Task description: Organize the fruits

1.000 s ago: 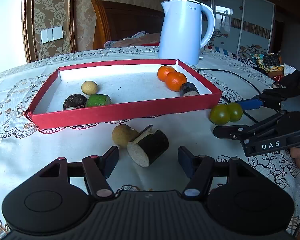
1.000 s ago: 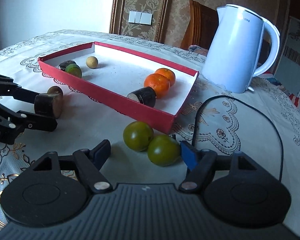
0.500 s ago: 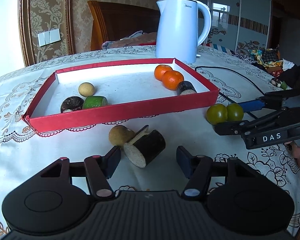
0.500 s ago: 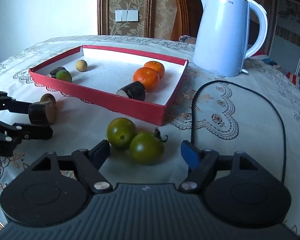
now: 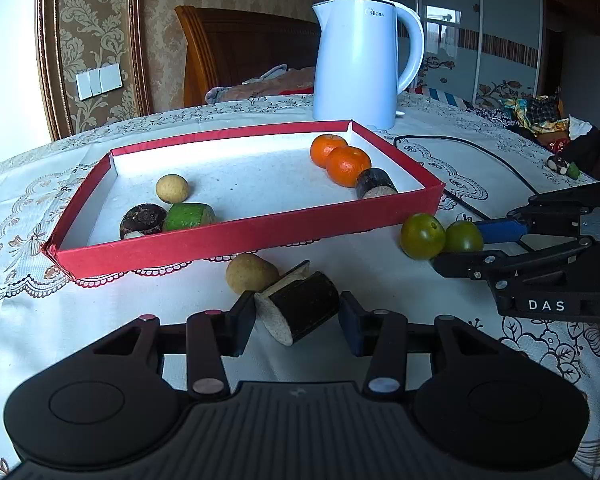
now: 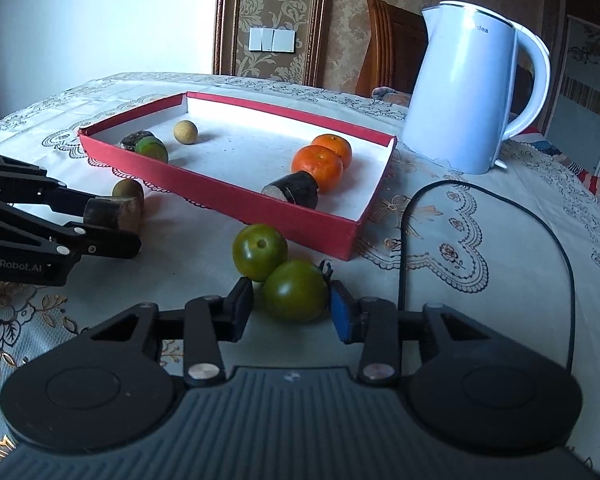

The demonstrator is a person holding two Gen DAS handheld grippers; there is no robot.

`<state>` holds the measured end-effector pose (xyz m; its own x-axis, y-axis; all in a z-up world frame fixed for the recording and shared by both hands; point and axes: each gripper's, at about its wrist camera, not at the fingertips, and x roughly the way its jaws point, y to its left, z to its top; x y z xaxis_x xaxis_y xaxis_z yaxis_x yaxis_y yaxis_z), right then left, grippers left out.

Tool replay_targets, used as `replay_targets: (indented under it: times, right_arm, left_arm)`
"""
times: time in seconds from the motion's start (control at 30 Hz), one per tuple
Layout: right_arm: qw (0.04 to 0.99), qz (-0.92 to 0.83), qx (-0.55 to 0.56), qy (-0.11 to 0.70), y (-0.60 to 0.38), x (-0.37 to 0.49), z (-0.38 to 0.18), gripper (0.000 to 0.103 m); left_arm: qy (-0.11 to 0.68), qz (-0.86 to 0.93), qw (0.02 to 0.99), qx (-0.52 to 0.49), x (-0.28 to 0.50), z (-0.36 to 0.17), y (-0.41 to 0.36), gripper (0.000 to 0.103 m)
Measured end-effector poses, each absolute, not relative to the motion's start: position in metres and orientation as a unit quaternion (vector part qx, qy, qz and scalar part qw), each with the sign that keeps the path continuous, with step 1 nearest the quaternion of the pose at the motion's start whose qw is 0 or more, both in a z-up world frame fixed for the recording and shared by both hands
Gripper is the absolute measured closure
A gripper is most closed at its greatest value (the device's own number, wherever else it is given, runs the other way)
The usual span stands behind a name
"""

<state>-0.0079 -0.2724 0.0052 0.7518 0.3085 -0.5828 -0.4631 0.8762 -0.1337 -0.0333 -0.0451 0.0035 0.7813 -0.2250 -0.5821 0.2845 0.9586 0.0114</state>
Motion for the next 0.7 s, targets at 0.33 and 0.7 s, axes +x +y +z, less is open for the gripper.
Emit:
replay_targets:
  times: [0.33,0.7]
  right_arm:
    - [0.929,0.196,-0.146,0.277,-0.268,-0.012,0.006,0.071]
    - [0.937,0.181,-0.132,0.269,-0.273,-0.019,0.009,0.071]
  left_arm:
    - [0.288,-0.136,0.947,0.04,-0.038,0.007,-0.041,0.059]
    - [0.271,-0.138,0.952,0.031,-0.048,0.012,-0.034,0.059]
